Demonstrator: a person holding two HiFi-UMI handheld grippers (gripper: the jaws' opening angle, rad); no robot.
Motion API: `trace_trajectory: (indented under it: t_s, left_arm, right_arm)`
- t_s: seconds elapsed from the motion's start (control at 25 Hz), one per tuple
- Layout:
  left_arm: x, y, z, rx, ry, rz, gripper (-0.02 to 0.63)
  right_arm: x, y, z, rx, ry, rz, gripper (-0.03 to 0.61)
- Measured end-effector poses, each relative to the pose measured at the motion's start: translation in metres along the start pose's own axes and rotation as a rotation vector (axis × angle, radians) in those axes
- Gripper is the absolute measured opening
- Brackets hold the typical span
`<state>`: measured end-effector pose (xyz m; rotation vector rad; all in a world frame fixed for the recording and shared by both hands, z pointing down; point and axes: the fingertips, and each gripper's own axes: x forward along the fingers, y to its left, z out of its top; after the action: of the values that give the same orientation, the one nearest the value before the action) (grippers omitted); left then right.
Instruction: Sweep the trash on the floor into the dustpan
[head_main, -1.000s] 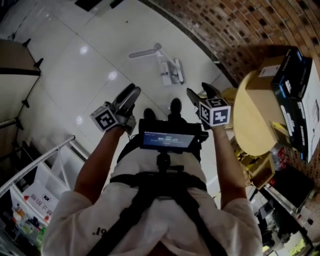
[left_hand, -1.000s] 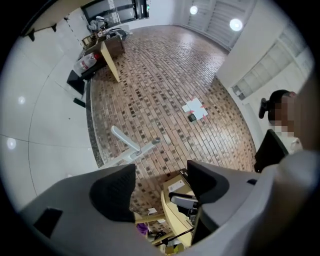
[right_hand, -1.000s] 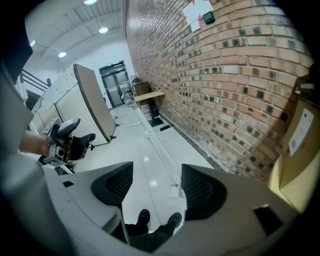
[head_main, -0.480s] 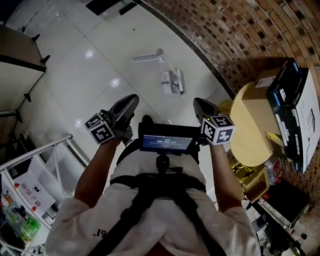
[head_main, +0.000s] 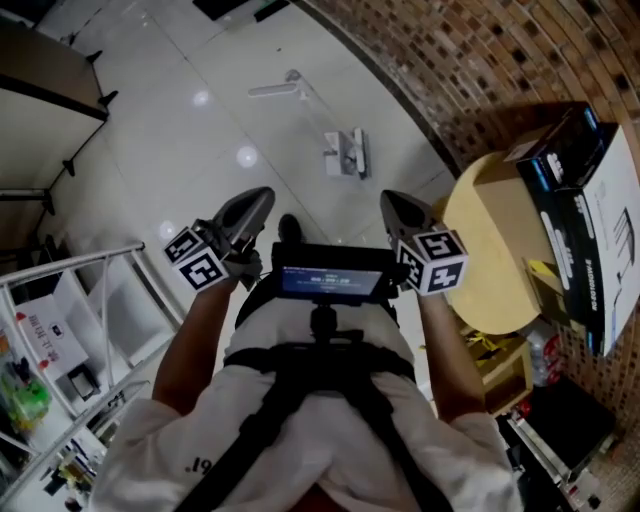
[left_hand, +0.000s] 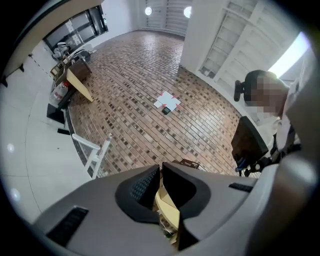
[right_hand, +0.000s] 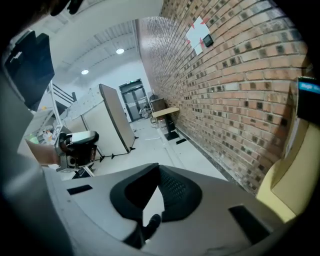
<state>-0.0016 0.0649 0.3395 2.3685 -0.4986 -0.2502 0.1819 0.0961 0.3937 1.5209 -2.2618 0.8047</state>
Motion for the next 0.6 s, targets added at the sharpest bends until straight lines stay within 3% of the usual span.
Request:
trace_trajectory:
  t_s: [0.16, 0.36, 0.6]
  left_arm:
    - [0.005, -0.032, -0.034, 0.022, 0.005, 0.047, 0.011]
    - [0.003, -0.075, -0.066, 0.029, -0.004, 0.071, 0.012]
    - [0.007, -0.119, -0.074, 0.064, -0.029, 0.088, 0.012]
  right_arm:
    - [-0.033, 0.006, -0.013, -0.032, -0.010, 0.089, 0.000]
    - [-0.066, -0.001, -0.023, -0.050, -0.031, 0.090, 0.000]
    - [-0.096, -0.004, -0.023, -0.047, -0.046, 0.119, 0.000]
